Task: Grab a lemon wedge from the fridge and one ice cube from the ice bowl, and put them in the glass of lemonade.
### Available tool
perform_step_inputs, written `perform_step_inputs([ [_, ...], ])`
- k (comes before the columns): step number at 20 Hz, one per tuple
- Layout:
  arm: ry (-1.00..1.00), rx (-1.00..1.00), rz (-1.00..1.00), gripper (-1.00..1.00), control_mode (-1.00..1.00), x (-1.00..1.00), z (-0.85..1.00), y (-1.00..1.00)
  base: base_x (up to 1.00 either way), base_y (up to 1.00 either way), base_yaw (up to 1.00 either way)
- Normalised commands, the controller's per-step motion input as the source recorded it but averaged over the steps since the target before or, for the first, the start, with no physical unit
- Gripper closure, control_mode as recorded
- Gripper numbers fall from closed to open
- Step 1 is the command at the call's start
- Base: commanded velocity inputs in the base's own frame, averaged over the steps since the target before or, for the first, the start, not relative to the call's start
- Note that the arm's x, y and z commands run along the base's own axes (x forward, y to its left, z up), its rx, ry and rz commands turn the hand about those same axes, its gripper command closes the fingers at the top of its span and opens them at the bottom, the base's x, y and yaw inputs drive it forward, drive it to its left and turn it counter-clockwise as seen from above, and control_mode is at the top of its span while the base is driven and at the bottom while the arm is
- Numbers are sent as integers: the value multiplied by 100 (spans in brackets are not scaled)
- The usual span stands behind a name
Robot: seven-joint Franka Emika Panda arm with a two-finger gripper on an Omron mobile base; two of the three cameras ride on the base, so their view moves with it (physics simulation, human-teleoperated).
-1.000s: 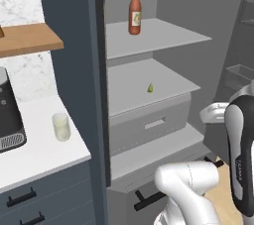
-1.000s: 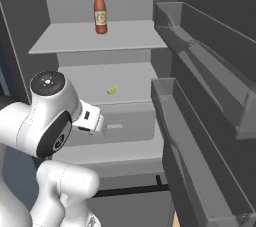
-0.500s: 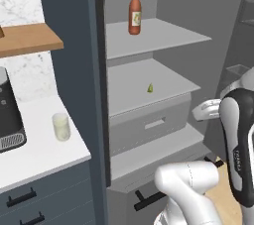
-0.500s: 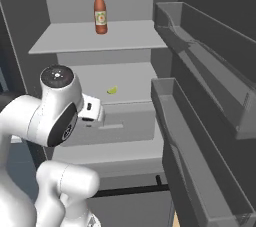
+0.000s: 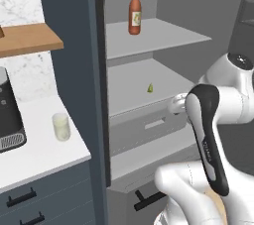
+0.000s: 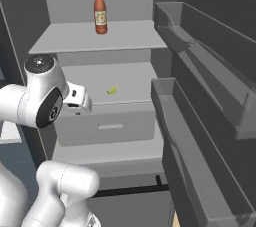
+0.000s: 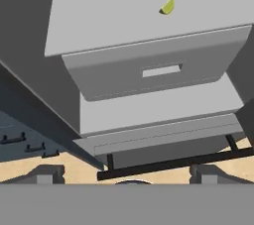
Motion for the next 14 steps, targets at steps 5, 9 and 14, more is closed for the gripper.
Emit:
perform_step_inputs([
  [5,-7,3,-4,-100,-100,56,-8,11,0,0,0],
  [9,-5,13,0,-100,-100,35,-7,0,0,0,0],
  [14,3,1,-7,-100,-100,43,-18,0,0,0,0],
])
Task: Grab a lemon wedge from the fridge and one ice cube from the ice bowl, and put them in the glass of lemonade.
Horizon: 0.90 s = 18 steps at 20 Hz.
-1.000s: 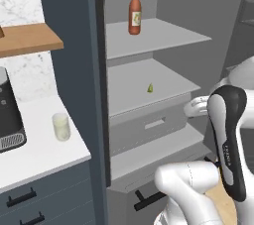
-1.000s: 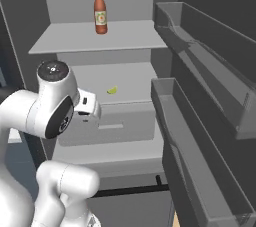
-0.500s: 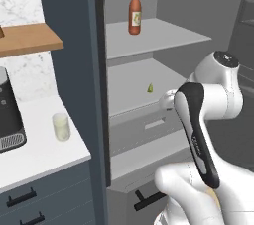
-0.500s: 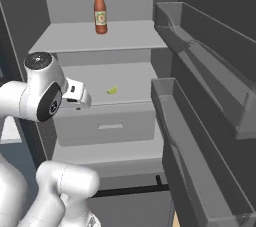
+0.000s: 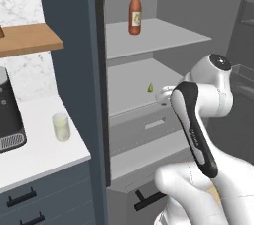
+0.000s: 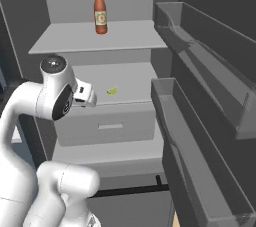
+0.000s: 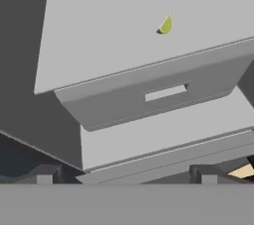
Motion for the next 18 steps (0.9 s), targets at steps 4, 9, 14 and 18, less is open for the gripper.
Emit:
perform_step_inputs([
  [4,30,0,-10,-100,-100,42,-23,0,0,0,0],
  [9,12,0,-9,-100,-100,69,-4,0,0,0,0],
  [14,8,0,0,-100,-100,52,0,1,0,0,0],
  [18,1,0,-8,-100,-100,42,-32,0,0,0,0],
])
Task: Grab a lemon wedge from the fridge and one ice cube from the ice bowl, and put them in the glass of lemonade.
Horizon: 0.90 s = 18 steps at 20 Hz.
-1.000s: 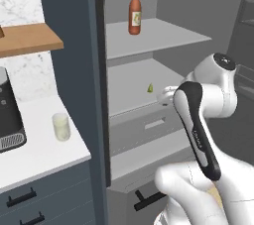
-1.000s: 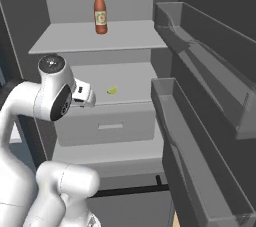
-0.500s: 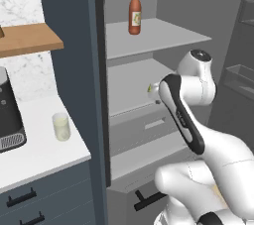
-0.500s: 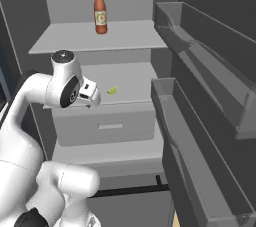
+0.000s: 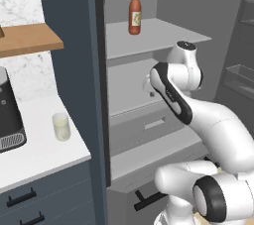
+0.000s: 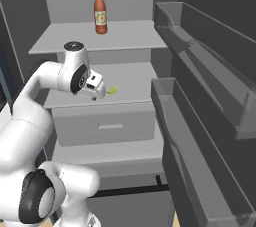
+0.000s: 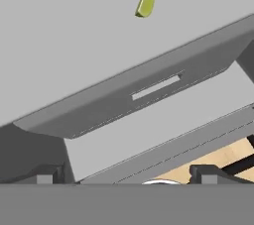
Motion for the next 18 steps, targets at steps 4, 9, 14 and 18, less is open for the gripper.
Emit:
perform_step_inputs([
  [4,-1,0,-6,-100,-100,39,-41,-9,0,0,0],
  [9,-1,0,-3,-100,-100,35,-32,-7,0,0,0],
  [14,-7,0,-1,-100,-100,50,-27,0,0,0,0],
  [18,-8,0,0,-100,-100,48,-34,0,0,0,0],
])
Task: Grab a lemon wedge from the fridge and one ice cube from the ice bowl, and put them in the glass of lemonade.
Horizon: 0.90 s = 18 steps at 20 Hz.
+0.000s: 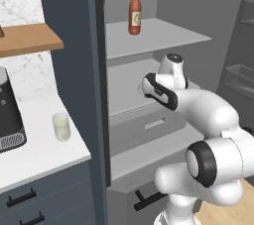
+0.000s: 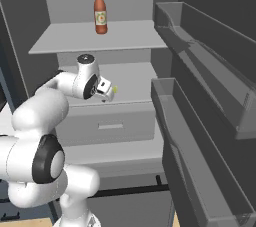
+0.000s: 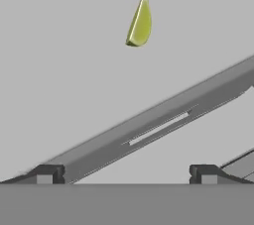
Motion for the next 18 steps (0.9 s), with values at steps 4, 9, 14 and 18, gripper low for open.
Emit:
perform_step_inputs([
  [4,-6,0,0,-100,-100,22,-11,0,0,0,0],
  [9,-1,0,-1,-100,-100,6,8,0,0,0,0],
  [14,-4,0,0,-100,-100,42,0,-12,0,0,0],
  [18,-6,0,0,-100,-100,33,0,-12,0,0,0],
])
